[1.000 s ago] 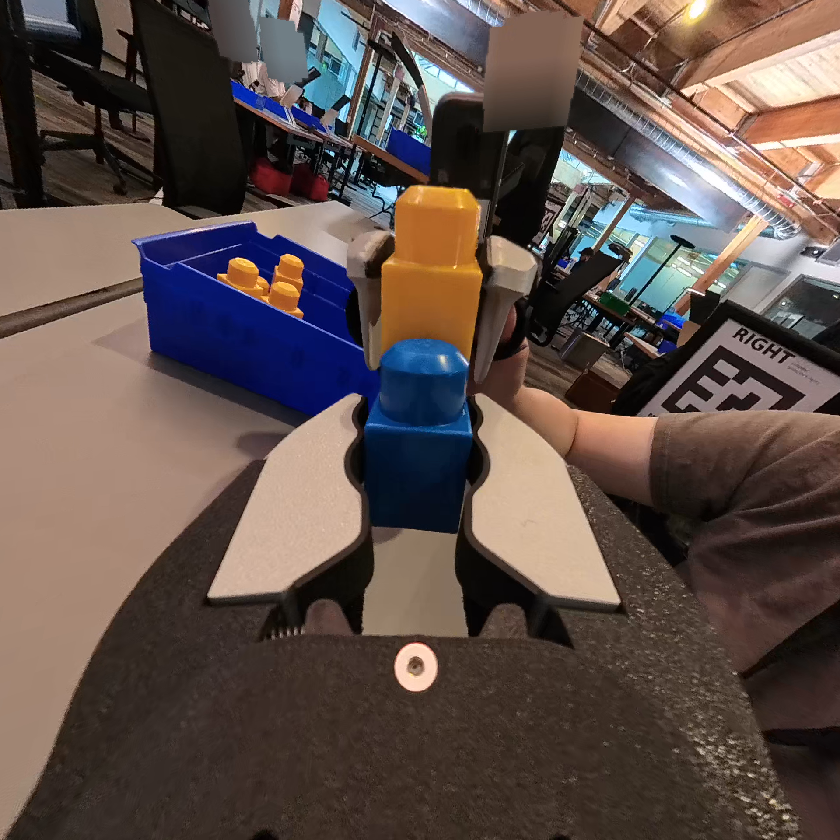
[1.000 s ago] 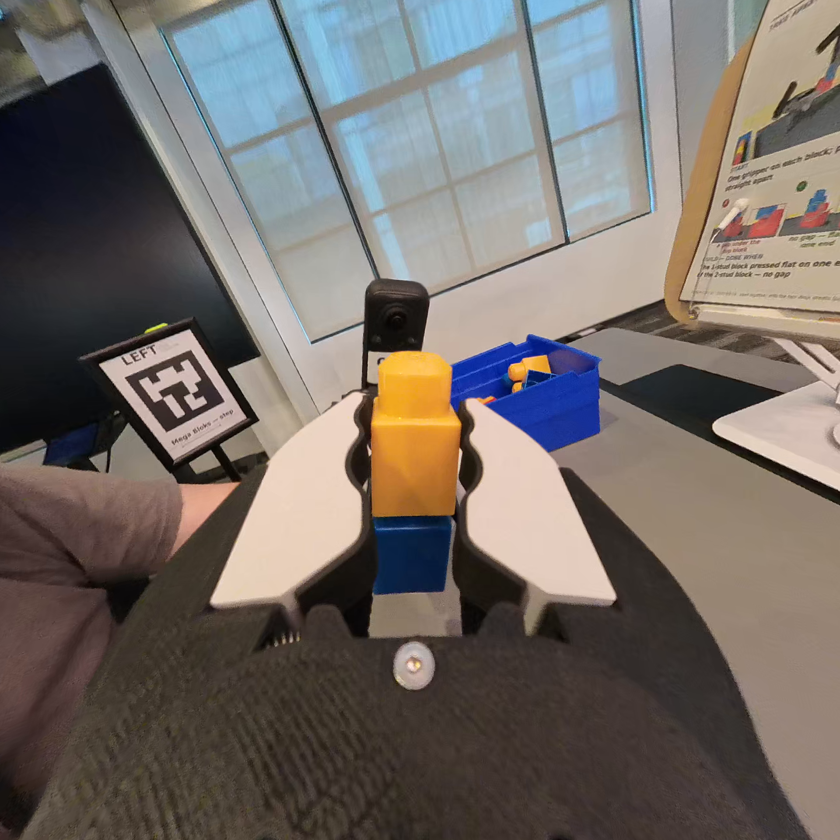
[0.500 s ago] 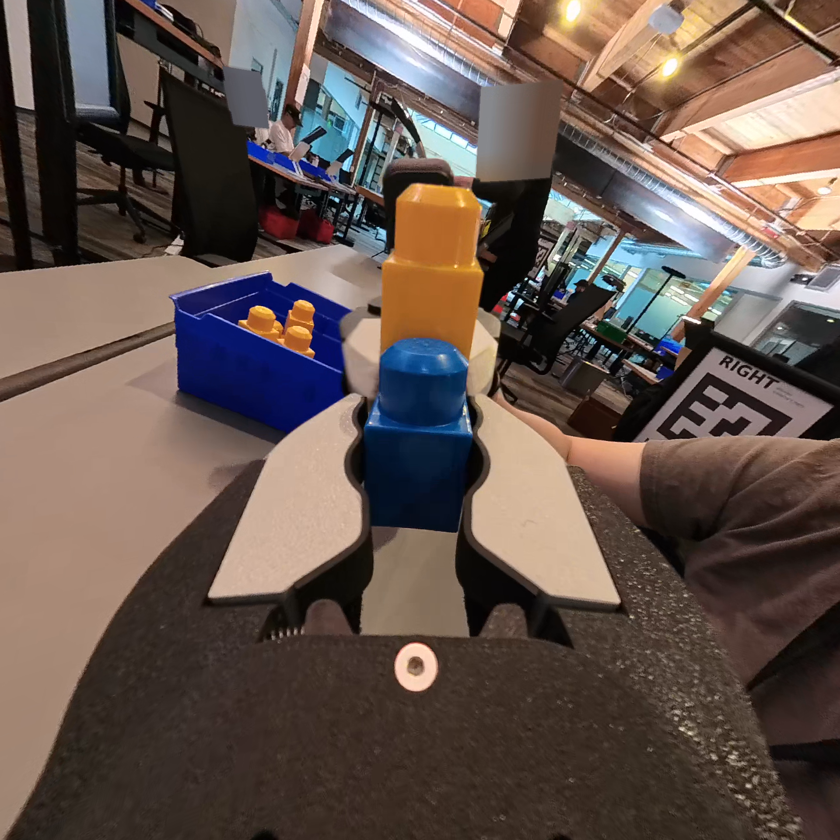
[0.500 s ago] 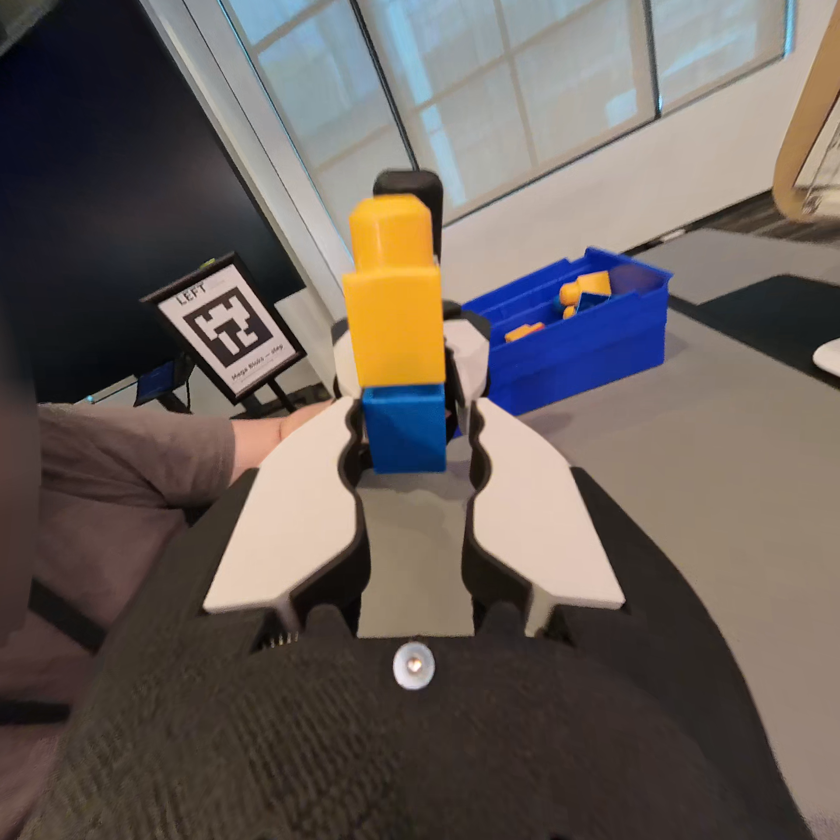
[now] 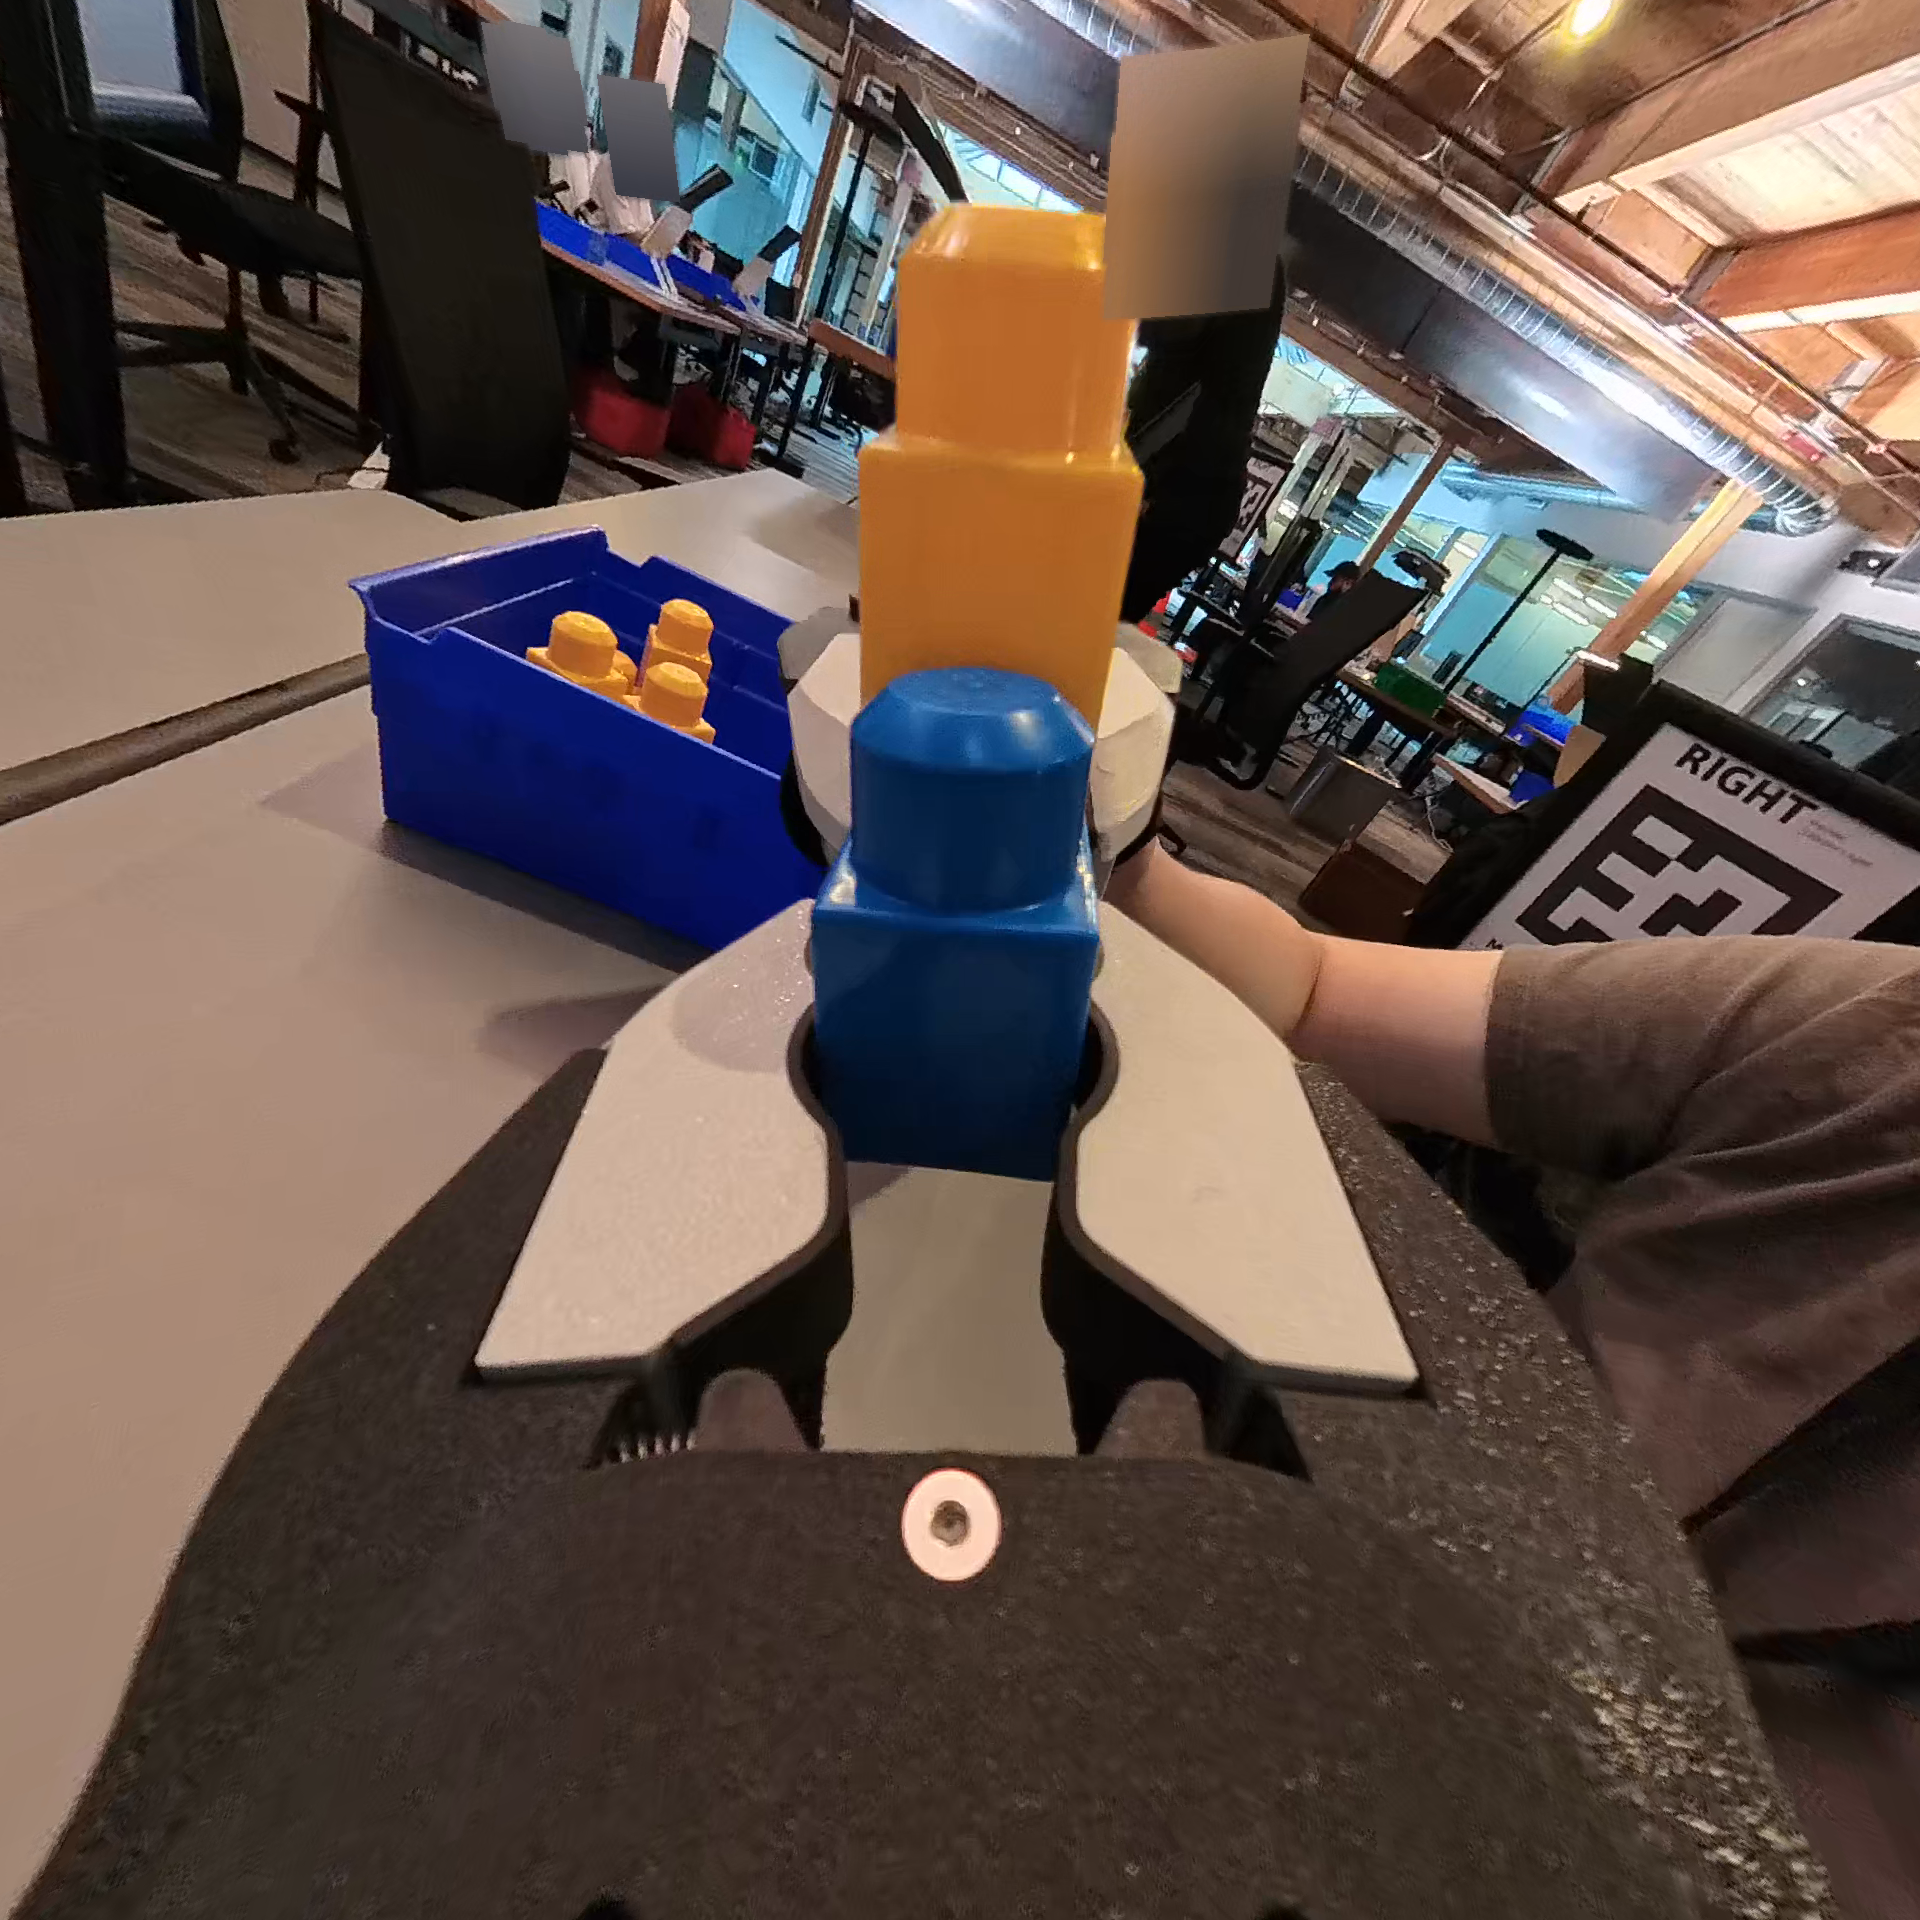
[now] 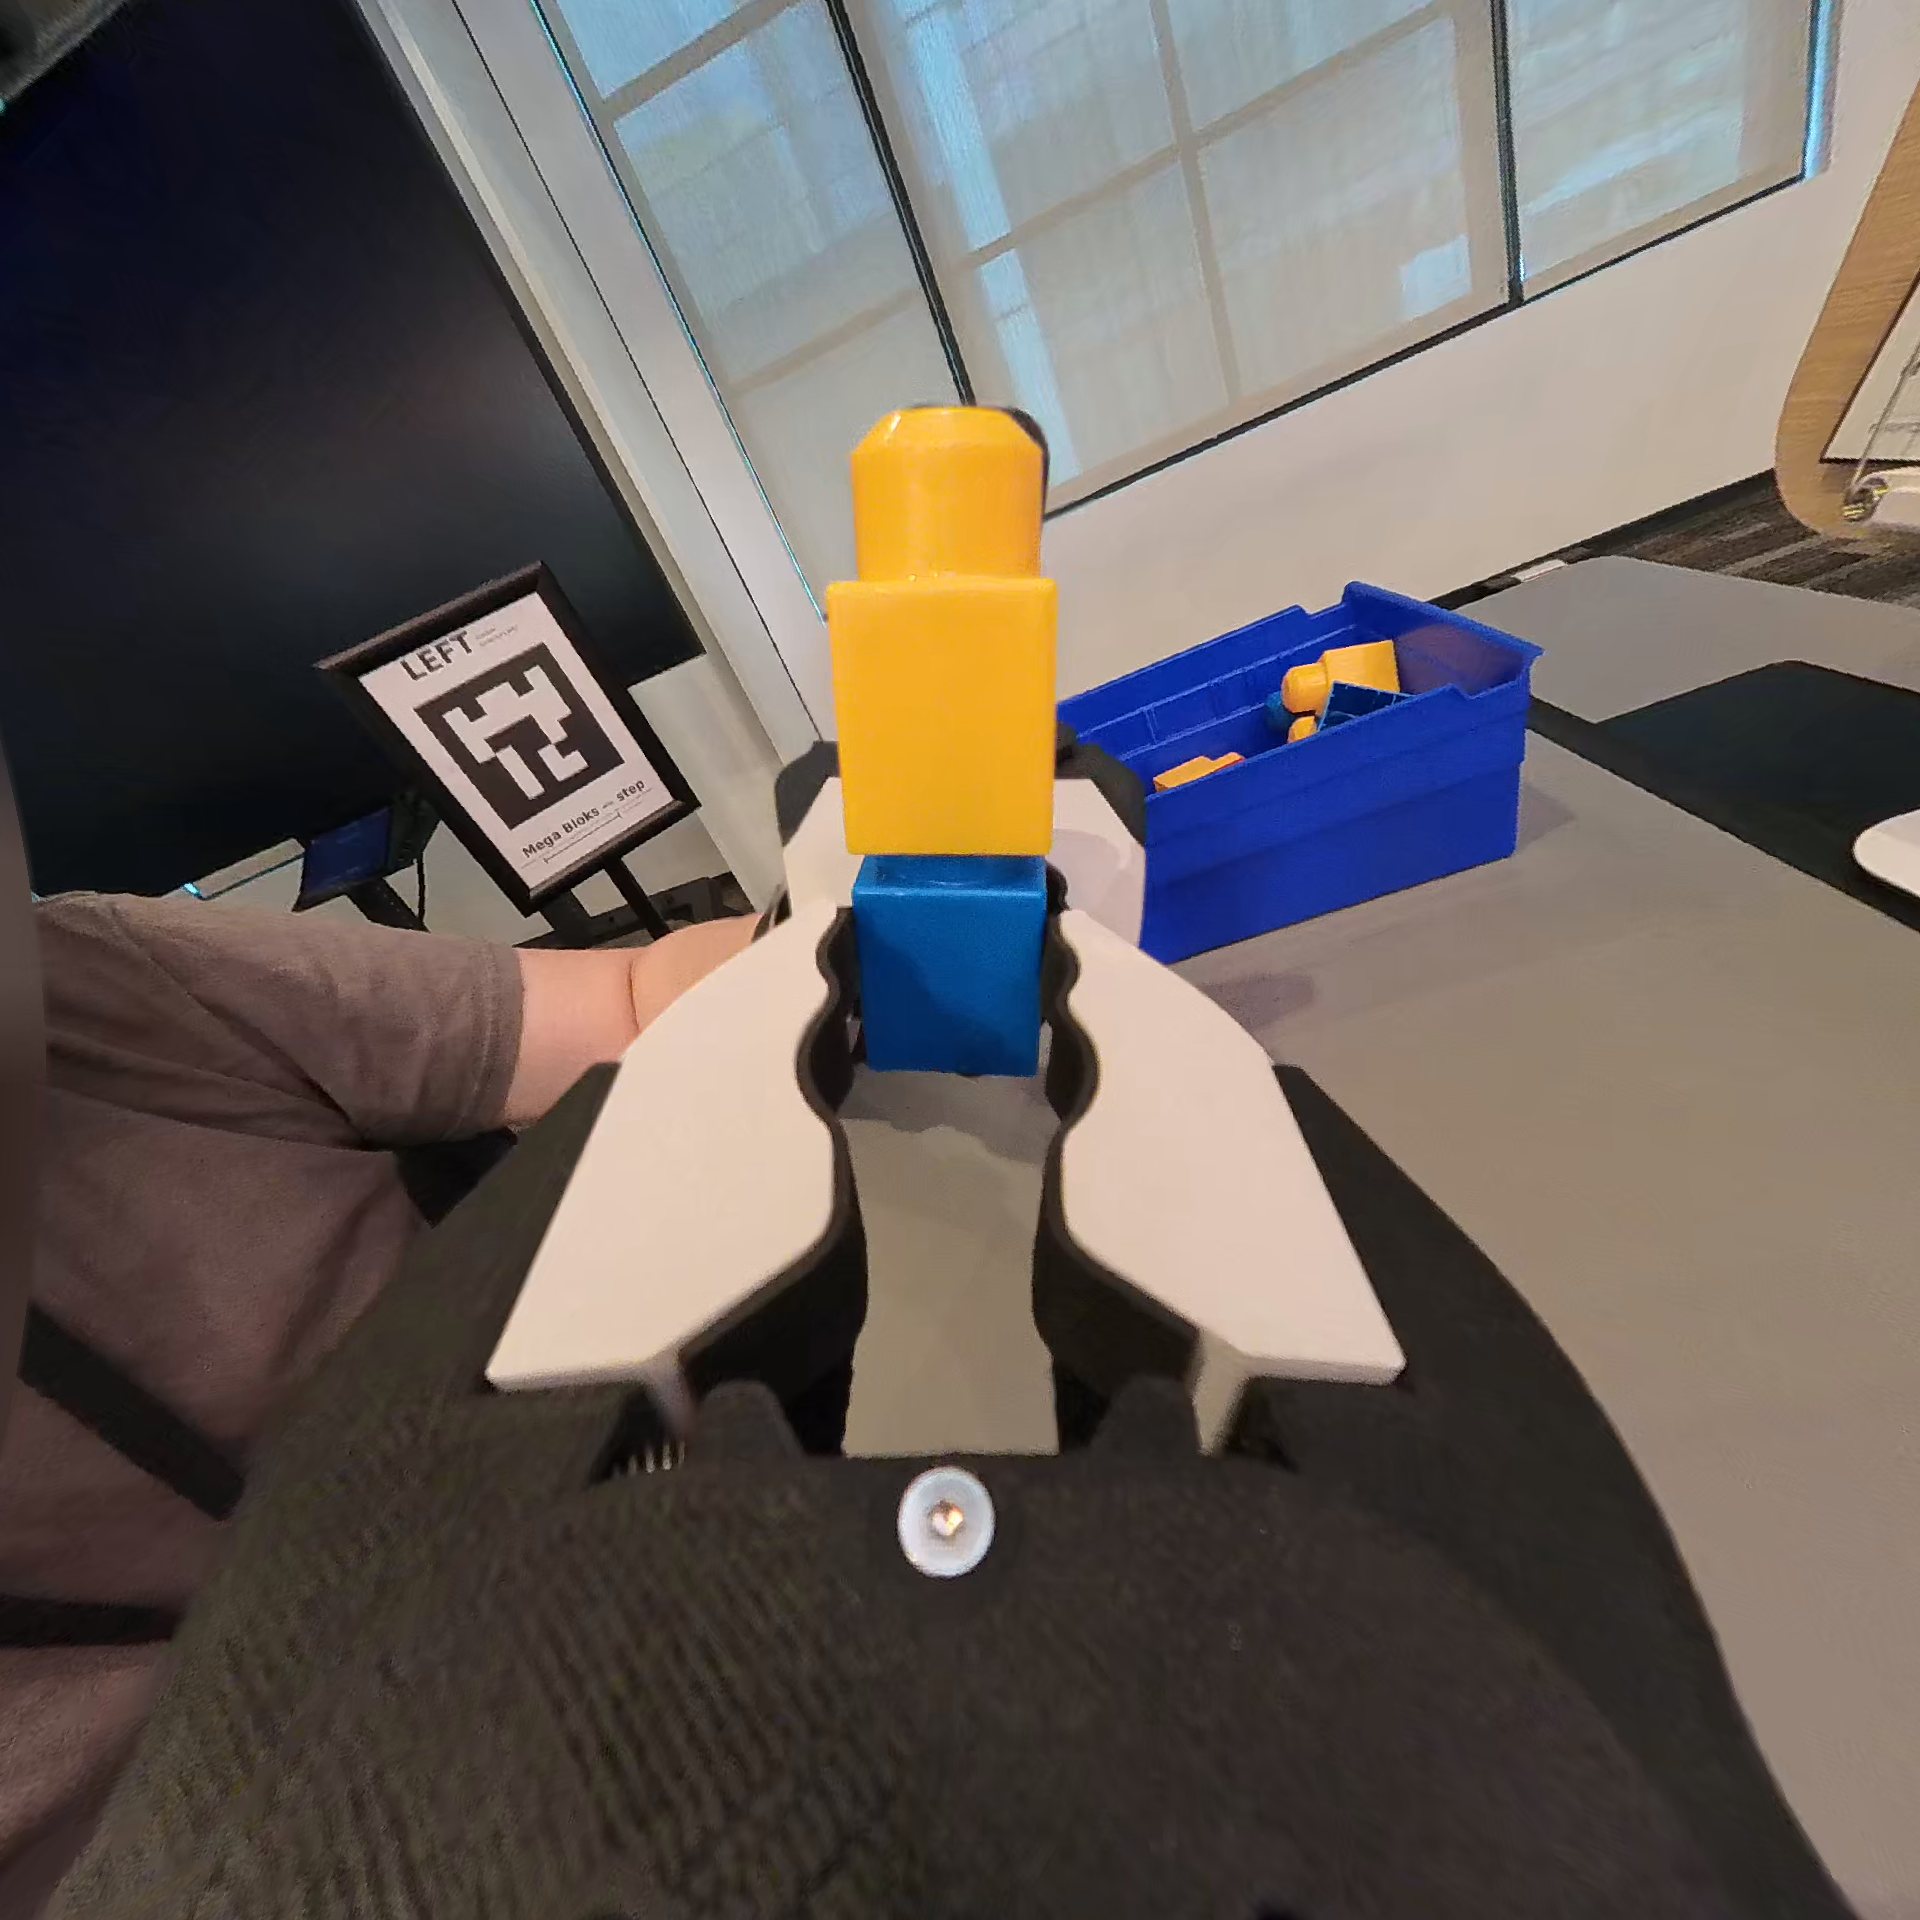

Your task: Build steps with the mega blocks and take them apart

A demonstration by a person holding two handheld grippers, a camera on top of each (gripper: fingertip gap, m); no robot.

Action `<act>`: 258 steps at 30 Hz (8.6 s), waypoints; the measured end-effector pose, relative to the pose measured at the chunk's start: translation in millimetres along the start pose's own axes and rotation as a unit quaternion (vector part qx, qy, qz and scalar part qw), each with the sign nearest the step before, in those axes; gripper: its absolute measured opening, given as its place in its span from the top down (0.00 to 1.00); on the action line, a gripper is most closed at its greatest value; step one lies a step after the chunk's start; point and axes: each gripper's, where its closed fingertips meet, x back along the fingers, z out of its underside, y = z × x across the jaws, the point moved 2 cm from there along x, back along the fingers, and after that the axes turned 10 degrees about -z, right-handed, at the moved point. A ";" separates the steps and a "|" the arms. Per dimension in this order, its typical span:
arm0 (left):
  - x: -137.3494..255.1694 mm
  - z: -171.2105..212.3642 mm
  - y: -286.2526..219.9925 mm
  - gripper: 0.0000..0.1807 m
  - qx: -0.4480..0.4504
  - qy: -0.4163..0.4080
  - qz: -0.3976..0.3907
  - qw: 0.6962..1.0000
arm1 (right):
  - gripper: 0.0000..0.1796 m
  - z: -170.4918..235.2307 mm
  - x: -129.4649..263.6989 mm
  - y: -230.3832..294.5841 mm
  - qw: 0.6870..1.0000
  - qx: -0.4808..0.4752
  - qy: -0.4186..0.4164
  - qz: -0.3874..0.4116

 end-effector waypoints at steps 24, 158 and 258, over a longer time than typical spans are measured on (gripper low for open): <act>-17.8 21.7 -3.4 0.78 0.025 0.031 -0.006 0.999 | 0.79 -20.1 9.0 -1.0 0.995 0.004 -0.040 0.090; 17.6 -12.5 0.1 0.80 0.060 -0.023 0.015 0.998 | 0.80 1.7 12.6 -1.5 0.998 -0.068 0.001 -0.005; 30.4 -46.1 -20.6 0.75 0.008 -0.100 0.061 0.993 | 0.78 23.5 363.0 -91.2 0.736 -0.148 0.423 0.507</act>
